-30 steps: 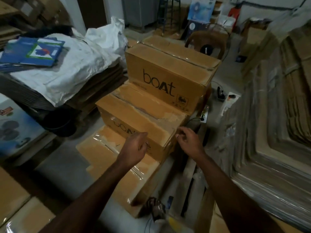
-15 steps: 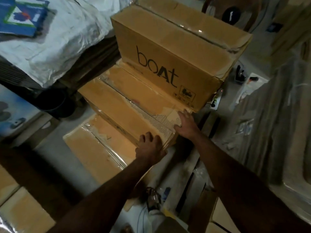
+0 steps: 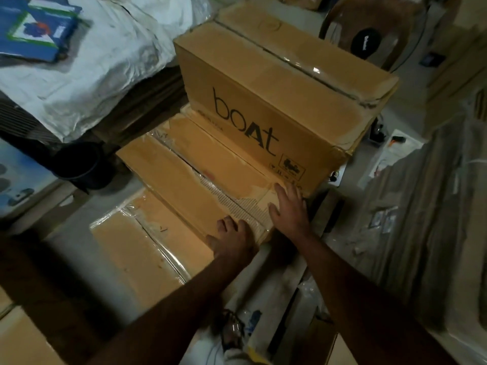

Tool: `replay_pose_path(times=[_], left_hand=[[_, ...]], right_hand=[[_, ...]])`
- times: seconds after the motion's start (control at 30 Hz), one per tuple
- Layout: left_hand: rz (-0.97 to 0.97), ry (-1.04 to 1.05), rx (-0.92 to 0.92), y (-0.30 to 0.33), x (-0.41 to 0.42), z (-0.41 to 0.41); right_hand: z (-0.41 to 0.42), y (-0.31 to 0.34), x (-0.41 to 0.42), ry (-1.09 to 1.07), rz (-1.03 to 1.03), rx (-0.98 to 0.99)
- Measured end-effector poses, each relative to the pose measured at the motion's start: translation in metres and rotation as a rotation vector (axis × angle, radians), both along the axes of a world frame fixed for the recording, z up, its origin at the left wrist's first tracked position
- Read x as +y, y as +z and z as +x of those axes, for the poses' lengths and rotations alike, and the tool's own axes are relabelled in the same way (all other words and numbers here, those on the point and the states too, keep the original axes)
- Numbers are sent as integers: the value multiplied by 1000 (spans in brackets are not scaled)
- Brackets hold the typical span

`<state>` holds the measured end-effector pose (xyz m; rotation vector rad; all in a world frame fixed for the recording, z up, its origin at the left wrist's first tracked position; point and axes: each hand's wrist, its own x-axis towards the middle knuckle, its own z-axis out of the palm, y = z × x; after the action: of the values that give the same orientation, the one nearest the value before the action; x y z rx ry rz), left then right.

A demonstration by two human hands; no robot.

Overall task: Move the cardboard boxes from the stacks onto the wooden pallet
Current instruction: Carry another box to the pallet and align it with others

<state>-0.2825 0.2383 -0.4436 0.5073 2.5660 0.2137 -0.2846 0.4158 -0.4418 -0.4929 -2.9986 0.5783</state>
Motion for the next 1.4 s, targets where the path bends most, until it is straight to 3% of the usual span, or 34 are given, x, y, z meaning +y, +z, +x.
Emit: replay_pose_path(times=[0.2,0.33,0.47,0.67,0.8,1.03,1.13,1.27,1.4], left_hand=[[185,72,92,67,39,-46],[463,130,123,121,85,-55],[713,163,164,170,137,-47],[522,104,90,191,197,-51],[575,119,163,182,206,-55],[620,124,139,171,196,-52],[743,258,41,172,186,-43],[910,404,-101,180,174,-38],[1050,512,-53,202,138,-46]], right_hand=[[-11,79,2,87,88,579],[-19,141,32,-39,199,837],[-38,174,86,-220,141,738],[-79,194,181,-275,38,357],[-96,179,228,-284,38,103],[-123,185,254,-355,-73,45],[-125,191,259,-365,-125,54],[-121,204,247,-461,-184,127],[-103,225,210,-569,-266,283]])
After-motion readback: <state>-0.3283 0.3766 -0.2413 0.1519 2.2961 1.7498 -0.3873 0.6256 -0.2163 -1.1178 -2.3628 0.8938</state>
